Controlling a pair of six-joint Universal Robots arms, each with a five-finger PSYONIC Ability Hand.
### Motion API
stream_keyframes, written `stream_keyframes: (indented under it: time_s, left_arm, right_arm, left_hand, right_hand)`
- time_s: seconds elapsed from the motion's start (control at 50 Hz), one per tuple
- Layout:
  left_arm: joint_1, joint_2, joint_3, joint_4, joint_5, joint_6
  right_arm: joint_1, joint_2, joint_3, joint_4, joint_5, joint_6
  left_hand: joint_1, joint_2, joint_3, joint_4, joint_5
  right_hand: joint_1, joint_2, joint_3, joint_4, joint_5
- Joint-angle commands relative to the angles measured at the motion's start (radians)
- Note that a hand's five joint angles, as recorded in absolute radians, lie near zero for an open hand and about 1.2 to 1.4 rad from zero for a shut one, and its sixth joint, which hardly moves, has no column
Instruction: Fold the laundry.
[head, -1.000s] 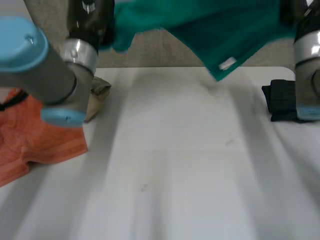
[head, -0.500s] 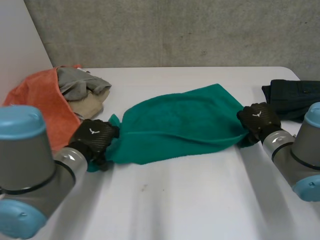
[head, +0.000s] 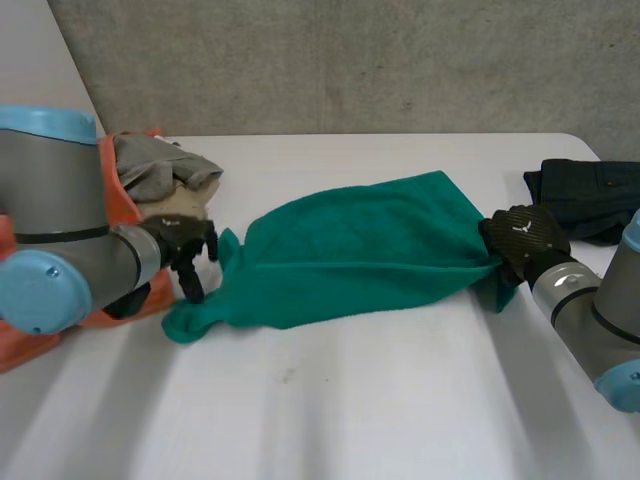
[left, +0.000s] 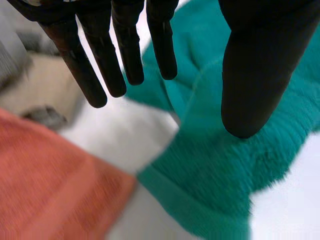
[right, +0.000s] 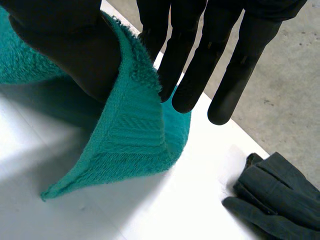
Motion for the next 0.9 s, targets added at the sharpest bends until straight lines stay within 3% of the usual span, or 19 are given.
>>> stream_keyframes:
  time_s: [0.02, 0.24, 0.4, 0.5, 0.62, 0.7, 0.8, 0.9]
  left_arm:
    - [-0.003, -0.017, -0.018, -0.045, -0.011, -0.043]
    - [-0.006, -0.049, -0.069, 0.0, -0.011, -0.025]
    - [-0.02, -0.04, -0.095, -0.009, -0.015, -0.023]
    - [-0.001, 0.004, -0.086, 0.007, -0.044, -0.012]
    - [0.022, 0.128, -0.077, -0.002, -0.078, -0.012]
    - [0.032, 0.262, -0.081, -0.049, -0.057, 0.003]
    - [0.06, 0.438, -0.088, -0.117, 0.047, 0.07]
    - [0.082, 0.52, -0.08, -0.157, 0.146, 0.129]
  right_arm:
    - [-0.02, 0.005, -0.005, 0.0, -0.003, -0.008]
    - [-0.017, 0.003, -0.008, 0.0, 0.006, -0.024]
    - [-0.033, -0.014, -0.03, 0.009, 0.02, -0.024]
    - [-0.052, -0.055, -0.057, 0.05, 0.019, -0.024]
    - [-0.073, -0.135, -0.112, 0.174, 0.014, -0.053]
    - [-0.104, -0.239, -0.175, 0.311, 0.002, -0.109]
    - [-0.159, -0.36, -0.314, 0.485, -0.062, -0.163]
    - [-0.179, -0.38, -0.413, 0.651, -0.127, -0.194]
  left_hand:
    - [0.068, 0.072, 0.072, 0.064, 0.064]
    - [0.088, 0.093, 0.093, 0.084, 0.085]
    - [0.446, 0.45, 0.45, 0.442, 0.442]
    - [0.839, 0.843, 0.843, 0.835, 0.835]
    - [0.839, 0.844, 0.844, 0.835, 0.836]
    - [0.839, 0.844, 0.844, 0.835, 0.836]
    - [0.839, 0.844, 0.844, 0.835, 0.836]
    - [0.839, 0.844, 0.844, 0.835, 0.836]
  right_hand:
    - [0.257, 0.213, 0.202, 0.198, 0.224]
    - [0.257, 0.213, 0.202, 0.198, 0.224]
    - [0.257, 0.213, 0.202, 0.198, 0.224]
    - [0.257, 0.213, 0.202, 0.198, 0.224]
    - [0.257, 0.213, 0.202, 0.198, 0.224]
    - [0.257, 0.213, 0.202, 0.198, 0.224]
    - [0.257, 0.213, 0.202, 0.198, 0.224]
    - [0.257, 0.213, 0.202, 0.198, 0.224]
